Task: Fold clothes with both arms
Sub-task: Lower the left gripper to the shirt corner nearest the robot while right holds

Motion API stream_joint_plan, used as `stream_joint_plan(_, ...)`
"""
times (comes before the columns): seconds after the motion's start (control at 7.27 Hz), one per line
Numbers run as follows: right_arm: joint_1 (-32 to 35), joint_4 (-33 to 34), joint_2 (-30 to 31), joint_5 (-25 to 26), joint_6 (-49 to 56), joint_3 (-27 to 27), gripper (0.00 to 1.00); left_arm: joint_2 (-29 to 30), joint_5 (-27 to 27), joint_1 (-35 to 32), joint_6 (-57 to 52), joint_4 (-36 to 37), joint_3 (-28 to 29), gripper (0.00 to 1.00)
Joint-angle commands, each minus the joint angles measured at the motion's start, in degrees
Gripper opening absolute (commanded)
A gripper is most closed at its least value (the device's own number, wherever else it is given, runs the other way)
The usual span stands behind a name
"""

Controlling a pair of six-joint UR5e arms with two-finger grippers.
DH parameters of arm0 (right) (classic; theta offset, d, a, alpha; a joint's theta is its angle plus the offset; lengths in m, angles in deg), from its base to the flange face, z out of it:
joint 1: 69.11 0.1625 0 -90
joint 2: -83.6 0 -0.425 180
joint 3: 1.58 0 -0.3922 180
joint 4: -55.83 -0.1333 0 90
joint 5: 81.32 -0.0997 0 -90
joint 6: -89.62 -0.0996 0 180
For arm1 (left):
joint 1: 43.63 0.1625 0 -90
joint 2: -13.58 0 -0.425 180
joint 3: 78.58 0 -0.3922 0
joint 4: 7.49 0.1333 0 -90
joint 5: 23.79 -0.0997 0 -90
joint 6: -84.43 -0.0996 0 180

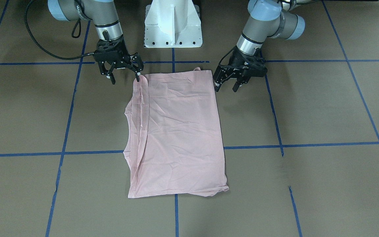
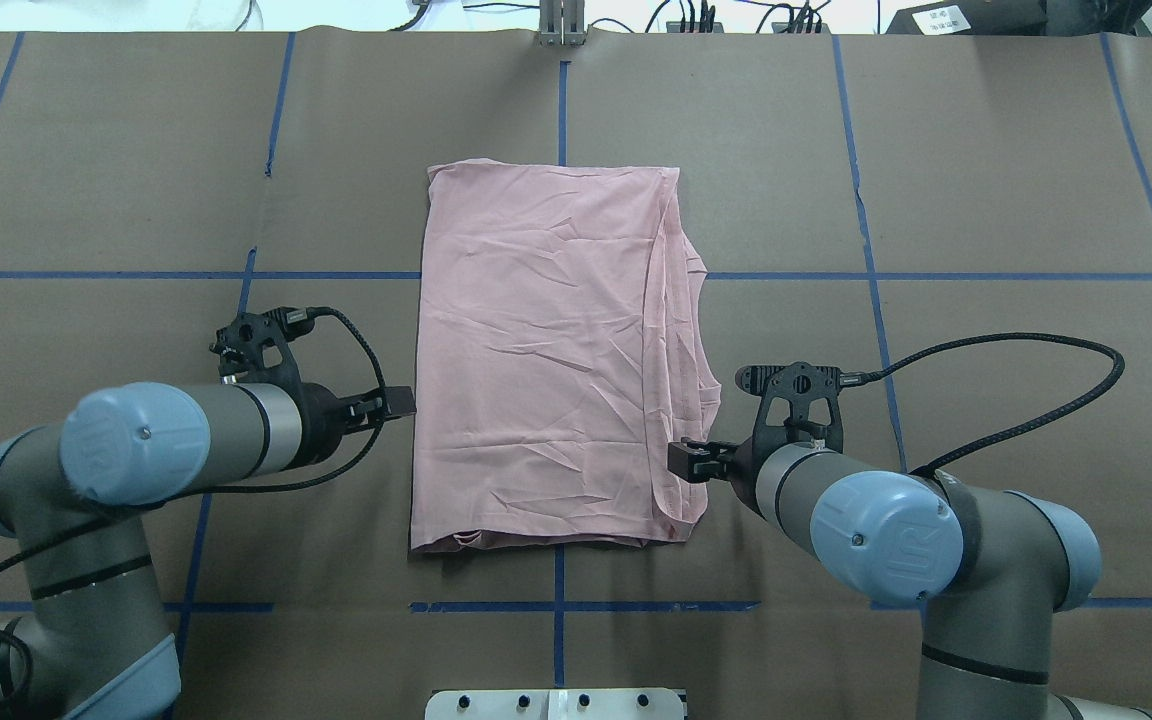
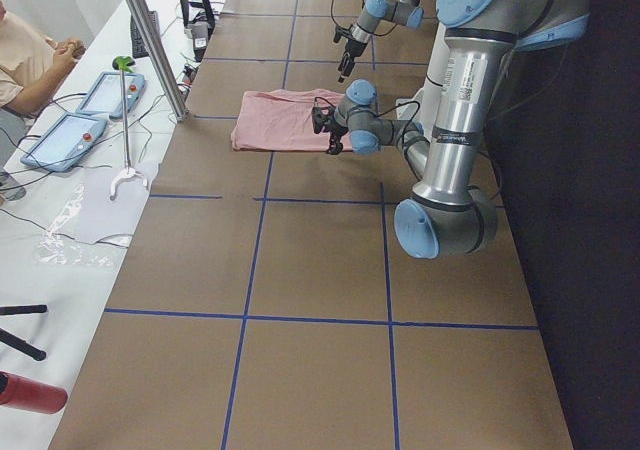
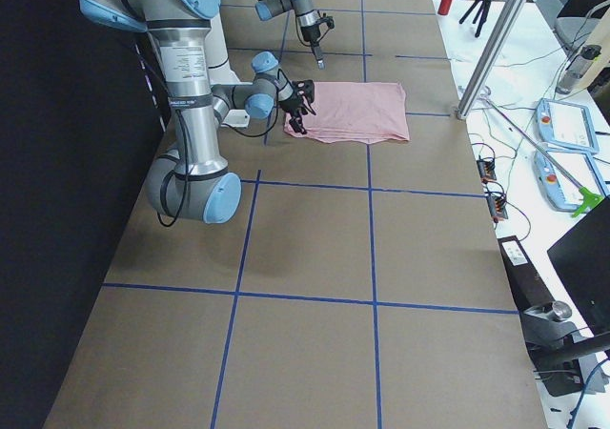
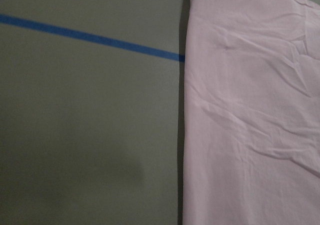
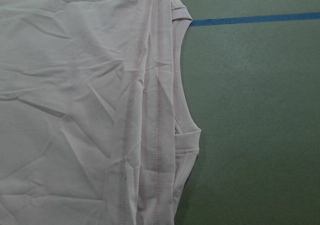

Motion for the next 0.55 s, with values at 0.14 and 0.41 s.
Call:
stream_joint_plan(0.14,-0.05,0.09,-0.07,0.10,-0.03,-0.07,1.00,1.20,-1.38,2.15,6.91,3.90,0.28,0.68)
stream_joint_plan(0.41,-0.05,0.09,0.02,0.10,-0.03,-0.24,1.00,1.29,-1.29,3.82,8.24,7.05,-0.16,0.68)
